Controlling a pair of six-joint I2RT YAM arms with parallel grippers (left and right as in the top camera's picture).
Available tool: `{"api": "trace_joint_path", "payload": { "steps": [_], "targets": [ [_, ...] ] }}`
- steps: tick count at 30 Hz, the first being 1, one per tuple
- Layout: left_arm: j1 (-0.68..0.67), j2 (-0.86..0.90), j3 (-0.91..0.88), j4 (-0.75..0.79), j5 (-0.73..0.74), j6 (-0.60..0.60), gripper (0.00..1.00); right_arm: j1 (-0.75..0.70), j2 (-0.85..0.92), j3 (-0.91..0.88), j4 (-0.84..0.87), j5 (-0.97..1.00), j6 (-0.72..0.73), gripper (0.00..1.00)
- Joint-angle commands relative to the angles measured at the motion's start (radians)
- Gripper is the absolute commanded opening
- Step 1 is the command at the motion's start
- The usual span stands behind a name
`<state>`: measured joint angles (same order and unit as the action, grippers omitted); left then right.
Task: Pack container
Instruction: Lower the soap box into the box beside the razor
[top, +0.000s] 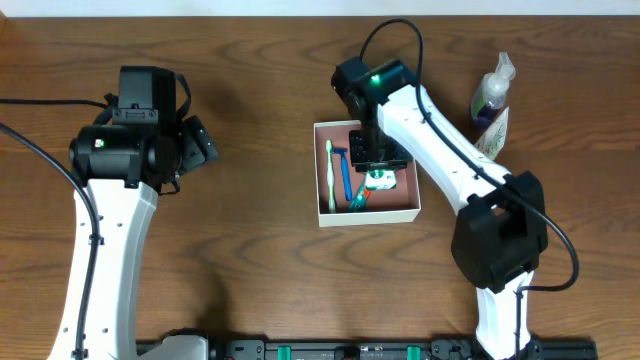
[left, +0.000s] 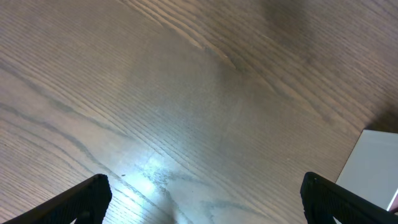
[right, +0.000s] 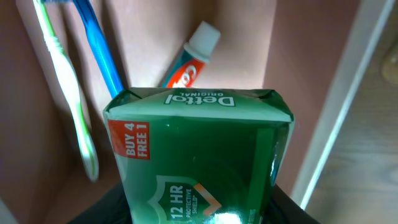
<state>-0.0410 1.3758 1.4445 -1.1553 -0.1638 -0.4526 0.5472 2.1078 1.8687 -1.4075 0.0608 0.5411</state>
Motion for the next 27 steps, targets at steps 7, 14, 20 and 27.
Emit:
{"api": "trace_joint_path", "payload": {
  "steps": [7,14,20,27],
  "targets": [
    [0.004,0.003,0.001,-0.003,-0.005,-0.016,0.98,-0.013,-0.027,-0.048,0.066,0.029,0.019,0.41],
    [0.004,0.003,0.001,-0.003,-0.005,-0.016,0.98,-0.017,-0.027,-0.157,0.165,0.025,0.003,0.42],
    [0.004,0.003,0.001,-0.003,-0.005,-0.016,0.98,-0.019,-0.027,-0.216,0.280,-0.006,-0.050,0.43],
    [0.004,0.003,0.001,-0.003,-0.005,-0.016,0.98,-0.020,-0.027,-0.228,0.342,-0.013,-0.060,0.44]
  ]
}}
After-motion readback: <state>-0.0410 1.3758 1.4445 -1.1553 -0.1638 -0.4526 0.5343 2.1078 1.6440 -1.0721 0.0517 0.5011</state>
